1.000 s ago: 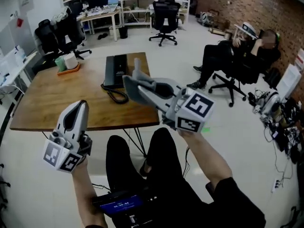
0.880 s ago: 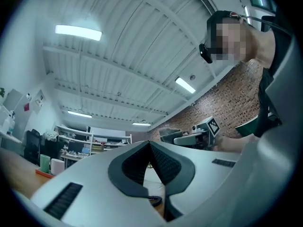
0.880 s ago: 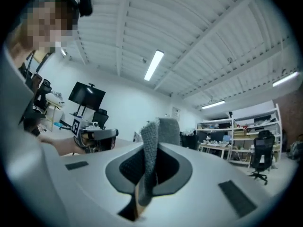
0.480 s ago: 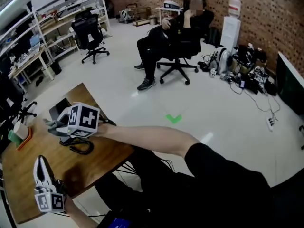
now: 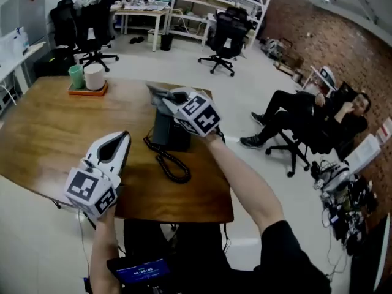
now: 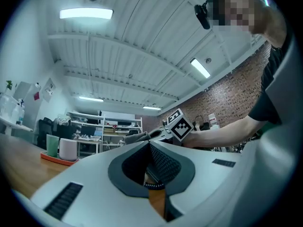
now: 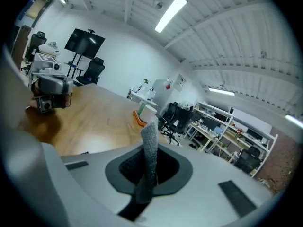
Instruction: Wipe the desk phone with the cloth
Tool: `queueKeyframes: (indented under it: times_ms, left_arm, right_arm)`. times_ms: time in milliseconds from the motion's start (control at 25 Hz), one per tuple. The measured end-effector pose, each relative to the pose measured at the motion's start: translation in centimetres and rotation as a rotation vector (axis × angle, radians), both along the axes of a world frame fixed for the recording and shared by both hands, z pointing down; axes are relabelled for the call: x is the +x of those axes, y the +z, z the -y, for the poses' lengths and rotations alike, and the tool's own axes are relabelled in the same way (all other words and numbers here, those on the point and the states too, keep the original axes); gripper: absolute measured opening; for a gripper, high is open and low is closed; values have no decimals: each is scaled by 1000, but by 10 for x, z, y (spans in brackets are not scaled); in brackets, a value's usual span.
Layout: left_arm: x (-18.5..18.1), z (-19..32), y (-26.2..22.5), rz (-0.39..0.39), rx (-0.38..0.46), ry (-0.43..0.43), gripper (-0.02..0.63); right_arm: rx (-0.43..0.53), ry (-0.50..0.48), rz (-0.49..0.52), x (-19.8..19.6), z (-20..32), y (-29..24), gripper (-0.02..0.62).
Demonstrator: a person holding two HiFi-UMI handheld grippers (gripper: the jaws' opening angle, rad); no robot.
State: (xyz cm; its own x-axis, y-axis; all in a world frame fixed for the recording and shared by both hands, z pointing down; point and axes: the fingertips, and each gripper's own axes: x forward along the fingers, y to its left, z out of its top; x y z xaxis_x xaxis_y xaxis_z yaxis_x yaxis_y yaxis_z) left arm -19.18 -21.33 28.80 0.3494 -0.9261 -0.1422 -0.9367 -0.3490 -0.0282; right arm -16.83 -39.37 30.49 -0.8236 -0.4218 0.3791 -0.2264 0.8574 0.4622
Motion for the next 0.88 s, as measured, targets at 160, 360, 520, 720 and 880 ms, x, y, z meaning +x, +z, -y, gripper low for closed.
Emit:
queueKeyframes:
  times_ms: [160,360,520,720,880]
  left_arm:
    - [-27,-7,5,-4,6,-42,-9]
    - [-18,-9,8,-10,-14,-9,-9]
    - [-18,-12,5,-8,-7,7,-9]
    - [-17,-16,3,-8,9,13,-9]
    - [-18,-16,7,-11,10,26,-9]
  right_arm:
    - [123,67,-27,-39,31,-4,23]
    - [184,70,-176,-44,41,19,21]
    - [199,-66,-291,-41,-13,36,21]
    - [255,-257,-434,-22,-102,74,21]
    - [306,-358,-542,-15,-133,91,21]
